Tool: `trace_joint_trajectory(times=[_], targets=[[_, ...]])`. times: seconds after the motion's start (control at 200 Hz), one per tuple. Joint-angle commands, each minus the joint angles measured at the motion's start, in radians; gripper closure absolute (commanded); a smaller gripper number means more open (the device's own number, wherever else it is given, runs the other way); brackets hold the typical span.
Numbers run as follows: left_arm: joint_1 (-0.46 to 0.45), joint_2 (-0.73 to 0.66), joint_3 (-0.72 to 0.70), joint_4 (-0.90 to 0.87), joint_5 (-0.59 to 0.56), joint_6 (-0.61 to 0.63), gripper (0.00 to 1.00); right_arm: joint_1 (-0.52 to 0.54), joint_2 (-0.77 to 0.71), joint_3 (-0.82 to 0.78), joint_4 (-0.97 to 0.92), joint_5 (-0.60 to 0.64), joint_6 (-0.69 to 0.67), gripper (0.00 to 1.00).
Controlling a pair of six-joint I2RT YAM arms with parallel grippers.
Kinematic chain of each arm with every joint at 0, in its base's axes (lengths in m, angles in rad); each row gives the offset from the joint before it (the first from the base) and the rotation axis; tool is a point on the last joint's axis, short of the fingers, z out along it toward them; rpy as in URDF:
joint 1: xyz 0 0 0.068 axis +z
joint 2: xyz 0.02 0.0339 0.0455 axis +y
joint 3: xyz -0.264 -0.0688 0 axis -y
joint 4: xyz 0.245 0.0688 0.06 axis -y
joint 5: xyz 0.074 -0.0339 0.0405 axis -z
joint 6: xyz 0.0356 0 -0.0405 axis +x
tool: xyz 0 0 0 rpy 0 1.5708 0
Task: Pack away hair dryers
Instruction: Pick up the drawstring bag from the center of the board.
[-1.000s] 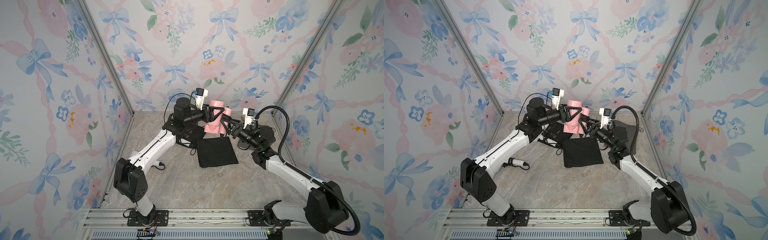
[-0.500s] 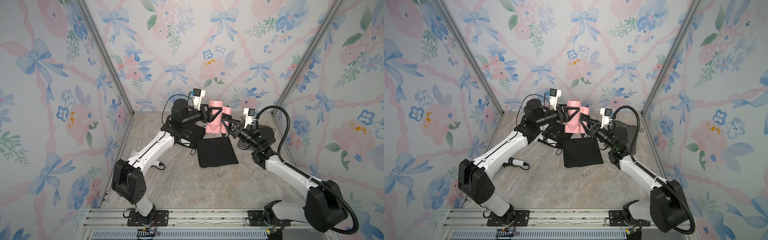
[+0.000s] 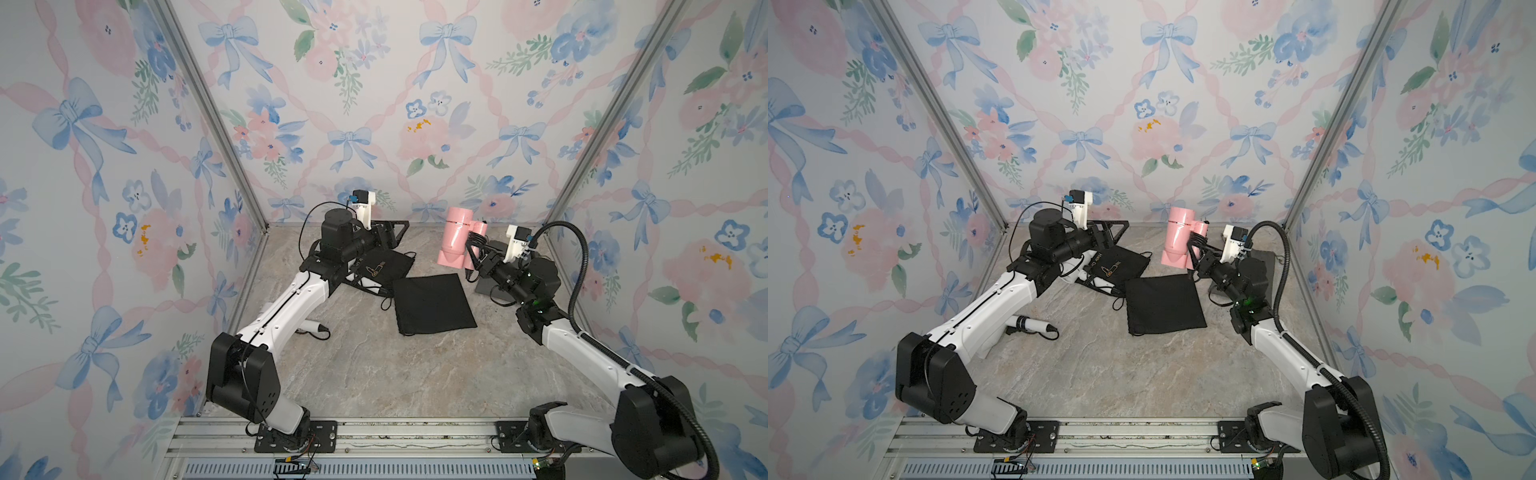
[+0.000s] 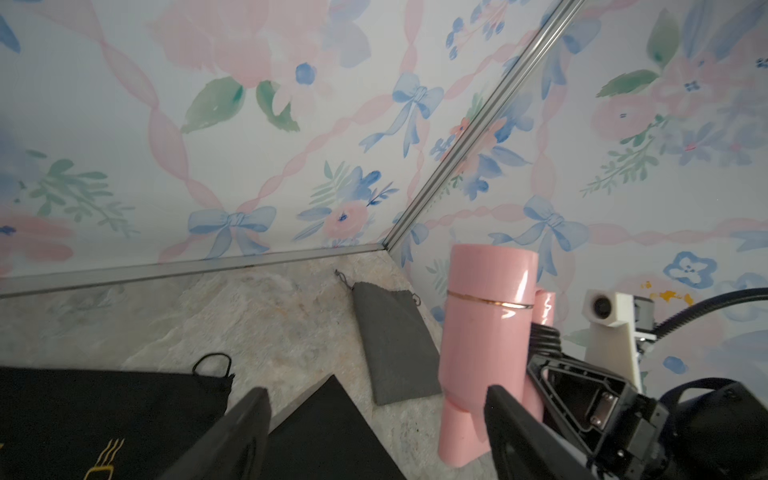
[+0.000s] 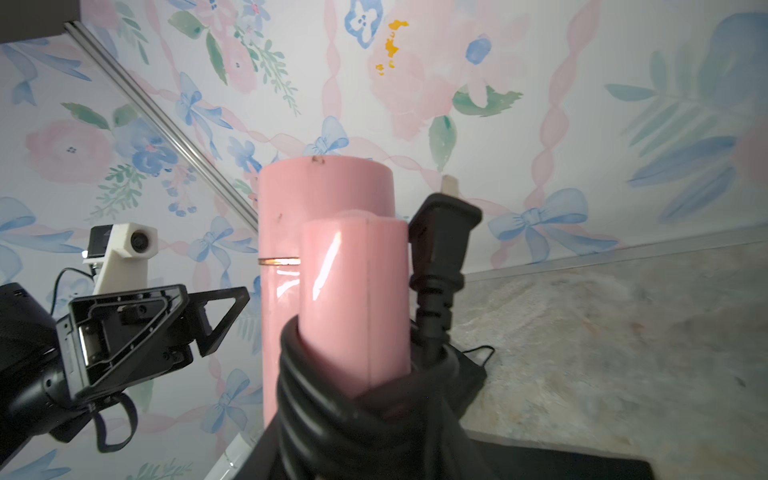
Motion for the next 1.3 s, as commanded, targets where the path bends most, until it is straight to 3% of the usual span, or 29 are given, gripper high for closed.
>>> trace_joint_trajectory(times=[0.0,0.235,0.34,0.52,0.8,1.295], targets=[[-0.001,-0.046,-0.074,-0.120,-0.088,0.050,0.18,-0.030,-0.067,0.015,-0.164,0.083,-0.147,0.77],[-0.105,-0.068,-0.274,-0.185,-0.194,0.000,0.19,-0.085,-0.191,0.029,-0.507,0.176,-0.254,0.77],[-0.173,-0.019,-0.303,-0.185,-0.219,-0.030,0.20,-0.090,-0.235,0.034,-0.612,0.197,-0.270,0.77],[-0.204,0.059,-0.324,-0.187,-0.232,-0.083,0.22,-0.094,-0.309,0.033,-0.722,0.207,-0.259,0.77],[-0.245,0.121,-0.354,-0.184,-0.274,-0.123,0.23,-0.094,-0.346,0.021,-0.763,0.174,-0.247,0.76],[-0.271,0.259,-0.272,-0.155,-0.231,-0.159,0.28,-0.094,-0.359,0.007,-0.759,0.144,-0.231,0.76]])
